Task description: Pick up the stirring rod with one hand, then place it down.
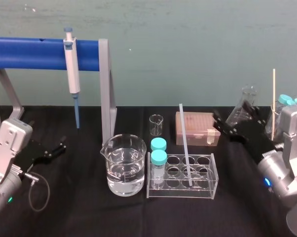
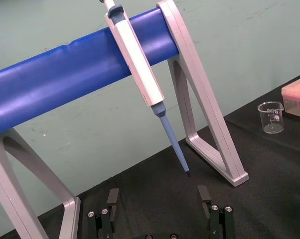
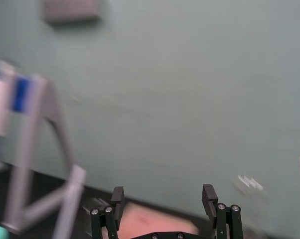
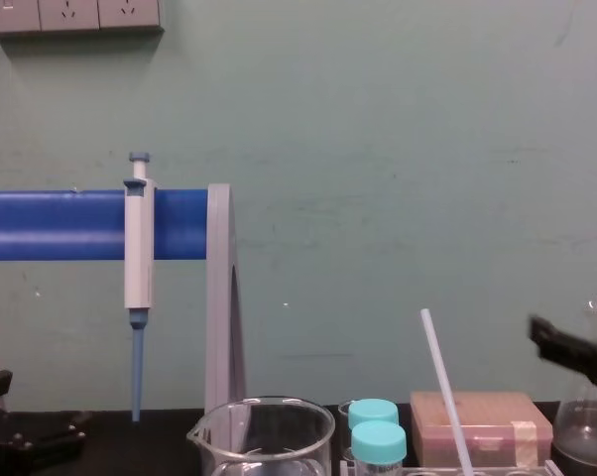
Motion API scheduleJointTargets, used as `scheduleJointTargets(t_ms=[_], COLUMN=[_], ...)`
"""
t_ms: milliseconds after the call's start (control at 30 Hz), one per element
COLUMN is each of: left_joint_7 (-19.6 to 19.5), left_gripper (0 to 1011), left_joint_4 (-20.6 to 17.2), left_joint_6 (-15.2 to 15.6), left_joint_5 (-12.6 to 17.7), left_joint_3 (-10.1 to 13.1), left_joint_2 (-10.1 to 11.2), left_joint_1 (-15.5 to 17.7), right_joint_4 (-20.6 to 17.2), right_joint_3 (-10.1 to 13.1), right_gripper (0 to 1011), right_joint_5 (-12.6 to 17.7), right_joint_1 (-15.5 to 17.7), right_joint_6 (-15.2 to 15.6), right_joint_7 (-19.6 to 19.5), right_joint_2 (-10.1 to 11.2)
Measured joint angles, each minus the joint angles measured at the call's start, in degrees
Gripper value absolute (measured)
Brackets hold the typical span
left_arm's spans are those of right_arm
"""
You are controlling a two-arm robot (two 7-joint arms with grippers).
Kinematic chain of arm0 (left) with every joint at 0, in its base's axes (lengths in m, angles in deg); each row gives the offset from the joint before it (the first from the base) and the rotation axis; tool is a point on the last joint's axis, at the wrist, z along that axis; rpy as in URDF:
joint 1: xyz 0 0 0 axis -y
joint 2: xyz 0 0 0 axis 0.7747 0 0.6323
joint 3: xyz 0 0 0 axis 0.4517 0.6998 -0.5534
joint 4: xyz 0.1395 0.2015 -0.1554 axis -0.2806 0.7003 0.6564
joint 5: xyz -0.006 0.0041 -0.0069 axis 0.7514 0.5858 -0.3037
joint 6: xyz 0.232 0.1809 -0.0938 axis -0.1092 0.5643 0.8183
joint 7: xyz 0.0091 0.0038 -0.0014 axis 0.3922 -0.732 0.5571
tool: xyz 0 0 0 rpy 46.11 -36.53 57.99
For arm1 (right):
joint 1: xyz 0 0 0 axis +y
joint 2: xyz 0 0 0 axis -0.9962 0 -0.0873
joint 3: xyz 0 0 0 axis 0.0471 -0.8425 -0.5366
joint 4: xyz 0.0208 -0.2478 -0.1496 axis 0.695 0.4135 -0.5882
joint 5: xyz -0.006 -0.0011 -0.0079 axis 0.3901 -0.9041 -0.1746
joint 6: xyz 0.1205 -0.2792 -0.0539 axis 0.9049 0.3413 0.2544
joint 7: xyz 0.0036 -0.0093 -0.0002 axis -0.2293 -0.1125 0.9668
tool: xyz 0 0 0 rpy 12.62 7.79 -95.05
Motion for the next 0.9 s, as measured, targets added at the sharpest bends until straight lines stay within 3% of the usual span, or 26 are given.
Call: scheduleJointTargets(t_ms=[33,133,367,900], left_joint_7=[0.0,0.0,0.0,0.0], left_gripper=[1000,1000,1000,1000], left_joint_4=[0.0,0.0,0.0,0.0], left_joint_6=[0.0,0.0,0.0,0.0], left_joint_5=[0.0,0.0,0.0,0.0], left_joint_3=[0.0,0.0,0.0,0.0], left_joint_2=[0.0,0.0,0.0,0.0], left_joint_1=[0.0,0.0,0.0,0.0], right_joint_4=[0.0,0.5,3.7,3.0], right_joint_3=[0.0,1.1,1.4,1.4], right_gripper=[1003,1003,1003,1003], right_joint_5=[0.0,-1.6,-2.3,-2.4], right_joint_1=[0.0,1.5,1.6,1.7], right_joint_6=[0.0,3.7,7.4,7.0], right_joint_7=[0.0,-3.6,-3.9,-4.0], right_joint_2=[0.0,-0.5,-1.4,-1.2])
